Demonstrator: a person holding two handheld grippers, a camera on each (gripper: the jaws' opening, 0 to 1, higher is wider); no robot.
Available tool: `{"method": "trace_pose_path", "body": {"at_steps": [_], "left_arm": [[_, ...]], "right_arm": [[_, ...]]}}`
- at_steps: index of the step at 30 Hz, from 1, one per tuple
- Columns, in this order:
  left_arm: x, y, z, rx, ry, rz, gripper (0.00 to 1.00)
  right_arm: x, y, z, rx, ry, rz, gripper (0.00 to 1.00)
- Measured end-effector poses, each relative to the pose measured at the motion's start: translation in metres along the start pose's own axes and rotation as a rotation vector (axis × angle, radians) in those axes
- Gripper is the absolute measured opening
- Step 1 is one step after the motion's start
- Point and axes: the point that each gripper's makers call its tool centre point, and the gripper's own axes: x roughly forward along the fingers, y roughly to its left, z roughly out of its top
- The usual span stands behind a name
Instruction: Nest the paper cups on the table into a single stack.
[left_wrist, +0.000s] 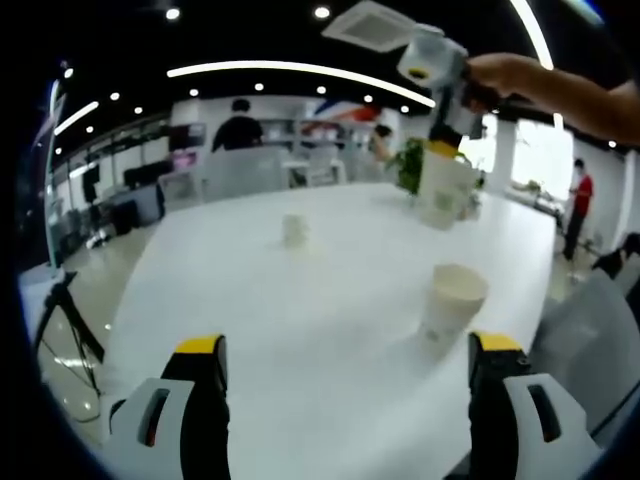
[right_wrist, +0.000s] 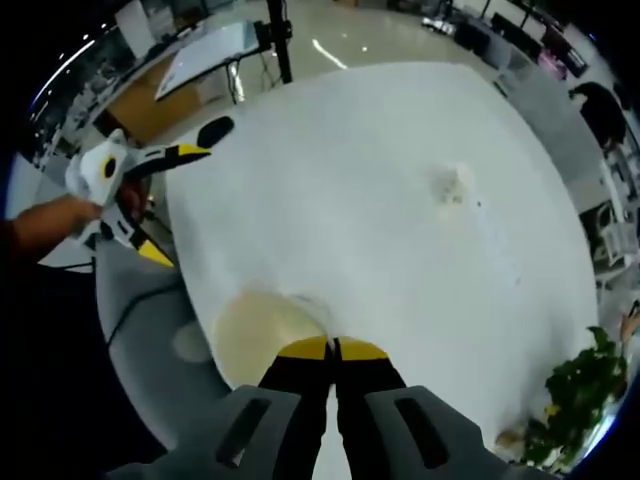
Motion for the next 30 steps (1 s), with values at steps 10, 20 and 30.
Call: {"method": "trace_pose_path", "body": {"at_steps": [10,20,30], "left_arm": [[0.002,-0.002,-0.002,-0.003,0.003,-0.001,0.98],[0.002,-0.002,-0.005,-0.006,0.003,0.002,0.98],[0.004,-0.008,-0.008,-0.001,0.005,-0.008,0.98]], "right_arm": [[0.001,0.016,-0.007,-0.015,-0.001,0.025,0.0],[0.009,0.027,-0.017,-0.012,0.014,0.051,0.0],[0.01,0.042,-0.018,-0.021,0.021,0.064,0.0]]}}
